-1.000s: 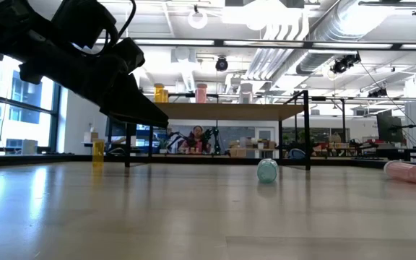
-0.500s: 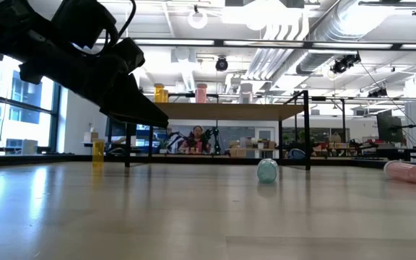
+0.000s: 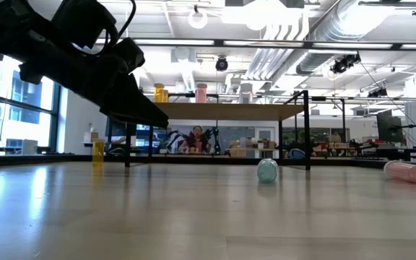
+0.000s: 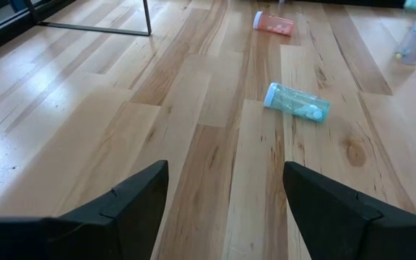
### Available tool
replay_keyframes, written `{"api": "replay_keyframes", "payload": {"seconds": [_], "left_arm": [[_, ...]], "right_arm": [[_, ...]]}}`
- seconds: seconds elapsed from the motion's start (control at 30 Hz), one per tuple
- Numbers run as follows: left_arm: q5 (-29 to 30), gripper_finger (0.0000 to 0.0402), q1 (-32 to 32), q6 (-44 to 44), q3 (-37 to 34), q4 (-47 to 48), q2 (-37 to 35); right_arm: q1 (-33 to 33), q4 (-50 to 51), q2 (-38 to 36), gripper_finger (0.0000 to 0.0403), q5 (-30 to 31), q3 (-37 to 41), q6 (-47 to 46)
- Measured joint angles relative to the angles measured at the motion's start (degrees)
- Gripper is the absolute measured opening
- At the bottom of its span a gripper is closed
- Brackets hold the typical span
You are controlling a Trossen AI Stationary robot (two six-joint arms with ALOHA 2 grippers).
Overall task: Pick and place medicine bottles onto shelf by color
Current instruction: Align the right blue pill bottle with the other blue pill bottle on the shelf
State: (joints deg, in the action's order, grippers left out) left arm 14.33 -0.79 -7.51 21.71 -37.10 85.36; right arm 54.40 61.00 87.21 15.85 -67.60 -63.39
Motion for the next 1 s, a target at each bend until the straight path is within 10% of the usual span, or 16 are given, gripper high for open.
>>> {"api": "replay_keyframes", "payload": {"seconds": [1.0], "left_arm": [[-0.22,0.0264,0.06,-1.49,0.00,0.00,0.00]], "right_arm": [[-34.25,15.12,-0.65,0.0099,13.10,-29.15,50.89]]}}
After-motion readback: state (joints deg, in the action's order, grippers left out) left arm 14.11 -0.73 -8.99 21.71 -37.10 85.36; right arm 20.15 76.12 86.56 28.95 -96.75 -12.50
